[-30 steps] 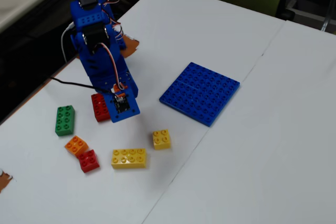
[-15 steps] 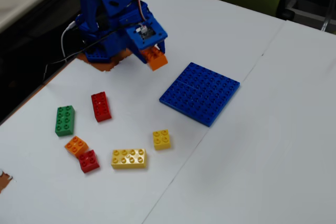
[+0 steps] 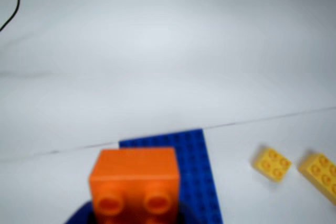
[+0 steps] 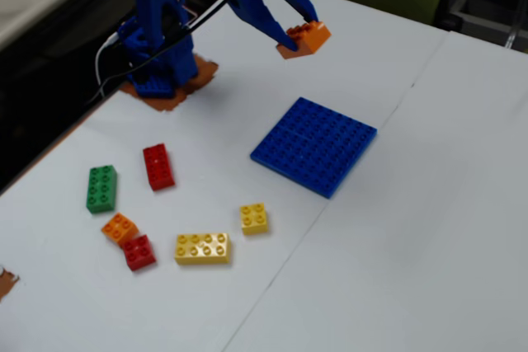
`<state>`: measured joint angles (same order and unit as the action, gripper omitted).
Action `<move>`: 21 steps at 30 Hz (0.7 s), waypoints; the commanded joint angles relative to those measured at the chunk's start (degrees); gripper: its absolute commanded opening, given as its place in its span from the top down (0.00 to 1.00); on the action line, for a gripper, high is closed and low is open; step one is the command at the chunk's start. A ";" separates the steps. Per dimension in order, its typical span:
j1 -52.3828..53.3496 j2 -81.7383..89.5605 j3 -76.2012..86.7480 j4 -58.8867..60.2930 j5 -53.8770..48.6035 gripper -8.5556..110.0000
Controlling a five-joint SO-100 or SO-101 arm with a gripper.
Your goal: Pick up the 2x4 orange block and go up the 8x8 blue block.
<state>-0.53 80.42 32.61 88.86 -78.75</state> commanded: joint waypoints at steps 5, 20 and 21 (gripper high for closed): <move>-0.44 -8.09 0.18 -4.66 1.85 0.87; -0.70 -12.57 16.61 -12.04 1.85 0.87; -0.35 -13.10 16.61 -10.55 1.49 0.87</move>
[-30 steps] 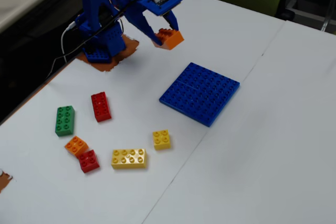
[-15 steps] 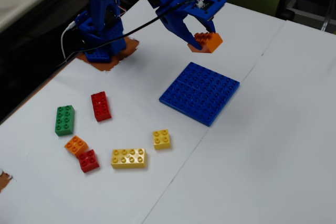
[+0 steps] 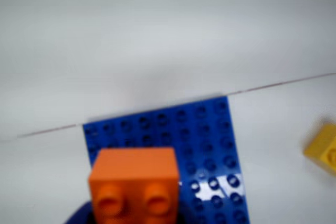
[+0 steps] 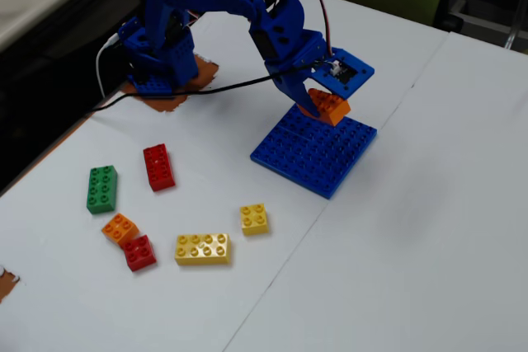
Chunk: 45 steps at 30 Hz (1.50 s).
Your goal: Pick up the 2x4 orange block and go up the 8x8 blue block.
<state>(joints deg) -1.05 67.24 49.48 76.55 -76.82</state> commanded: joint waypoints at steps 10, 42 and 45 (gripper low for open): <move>3.16 -0.18 -1.67 9.14 -0.35 0.88; 3.78 -3.25 -7.29 5.19 -5.01 0.88; 3.69 -3.78 -7.29 5.19 -5.01 0.88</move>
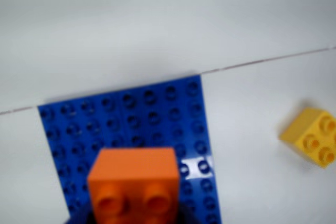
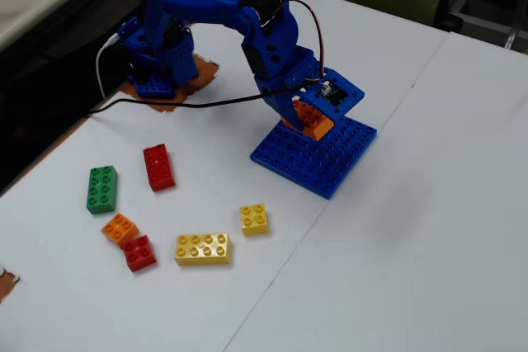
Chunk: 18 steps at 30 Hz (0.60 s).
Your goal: Pick up the 2x4 orange block and go up the 8x8 blue block.
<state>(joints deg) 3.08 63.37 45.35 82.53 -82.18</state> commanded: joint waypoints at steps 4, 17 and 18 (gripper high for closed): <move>-0.44 -0.44 -3.16 -1.05 -0.09 0.88; -0.62 0.62 -3.16 -0.79 0.09 0.88; -0.53 1.05 -2.72 -0.62 -0.18 0.88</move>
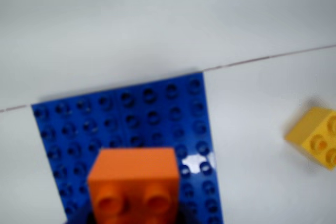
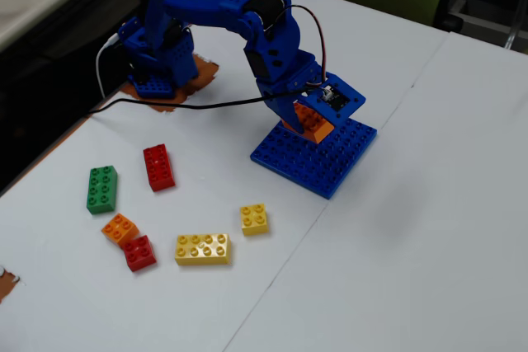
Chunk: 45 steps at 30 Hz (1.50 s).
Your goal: Pick up the 2x4 orange block and go up the 8x8 blue block.
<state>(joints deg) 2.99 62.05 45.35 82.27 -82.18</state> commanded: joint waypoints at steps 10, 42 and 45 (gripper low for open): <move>0.09 3.43 -1.58 -0.35 -0.35 0.88; 1.76 4.31 -1.14 0.44 -1.49 0.88; 1.49 4.31 -1.14 0.97 -1.49 0.88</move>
<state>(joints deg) 4.04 62.05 45.35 82.62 -83.41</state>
